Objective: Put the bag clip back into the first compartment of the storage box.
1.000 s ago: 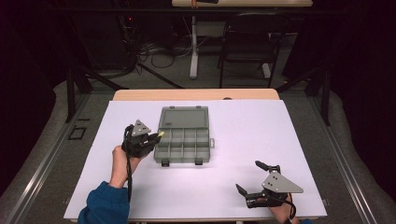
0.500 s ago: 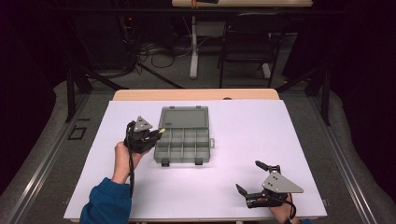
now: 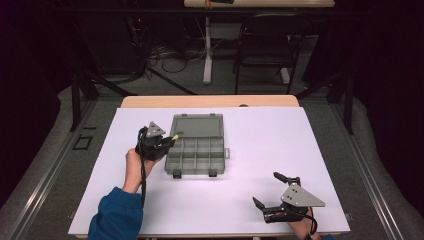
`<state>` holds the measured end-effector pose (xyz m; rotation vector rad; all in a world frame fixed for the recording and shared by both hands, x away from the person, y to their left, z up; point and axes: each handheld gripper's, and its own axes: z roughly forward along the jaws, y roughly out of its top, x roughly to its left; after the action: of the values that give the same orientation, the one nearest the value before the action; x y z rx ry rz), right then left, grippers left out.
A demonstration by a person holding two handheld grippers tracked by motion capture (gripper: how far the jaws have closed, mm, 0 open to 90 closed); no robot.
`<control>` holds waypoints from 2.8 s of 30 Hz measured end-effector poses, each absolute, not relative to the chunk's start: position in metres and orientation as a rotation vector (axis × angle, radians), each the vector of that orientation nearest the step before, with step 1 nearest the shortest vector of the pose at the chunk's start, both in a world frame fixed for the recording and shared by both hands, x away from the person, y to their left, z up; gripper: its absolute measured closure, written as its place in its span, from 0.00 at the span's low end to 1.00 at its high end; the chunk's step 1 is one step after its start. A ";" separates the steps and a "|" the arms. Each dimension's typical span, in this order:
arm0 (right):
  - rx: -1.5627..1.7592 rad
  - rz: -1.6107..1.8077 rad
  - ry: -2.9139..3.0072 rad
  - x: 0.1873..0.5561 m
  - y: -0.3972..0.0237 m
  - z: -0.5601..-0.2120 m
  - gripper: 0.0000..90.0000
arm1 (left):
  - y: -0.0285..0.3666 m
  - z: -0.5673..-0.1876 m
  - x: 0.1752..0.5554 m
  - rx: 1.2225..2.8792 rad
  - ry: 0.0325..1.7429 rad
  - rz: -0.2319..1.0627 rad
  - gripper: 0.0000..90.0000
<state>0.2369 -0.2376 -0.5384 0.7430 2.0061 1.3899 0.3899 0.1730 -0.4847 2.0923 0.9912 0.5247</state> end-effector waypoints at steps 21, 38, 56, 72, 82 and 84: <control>0.744 1.391 2.006 0.237 -0.238 -0.539 0.00 | 0.169 -0.485 0.399 2.073 1.018 0.532 0.89; 0.744 1.389 2.005 0.237 -0.237 -0.539 0.00 | 0.162 -0.487 0.404 2.022 1.115 0.573 0.89; 0.740 1.390 2.005 0.237 -0.238 -0.538 0.00 | 0.161 -0.503 0.410 2.018 1.106 0.563 0.89; 0.740 1.389 2.008 0.237 -0.238 -0.538 0.00 | 0.163 -0.514 0.415 2.064 1.104 0.566 0.89; 0.742 1.391 2.006 0.237 -0.238 -0.538 0.00 | 0.162 -0.519 0.416 2.100 1.098 0.556 0.89; 0.743 1.392 2.005 0.237 -0.238 -0.538 0.00 | 0.161 -0.521 0.416 2.099 1.104 0.558 0.89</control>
<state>0.2374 -0.2384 -0.5381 0.7430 2.0048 1.3916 0.4160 0.1613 -0.5207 2.0994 1.1040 0.5578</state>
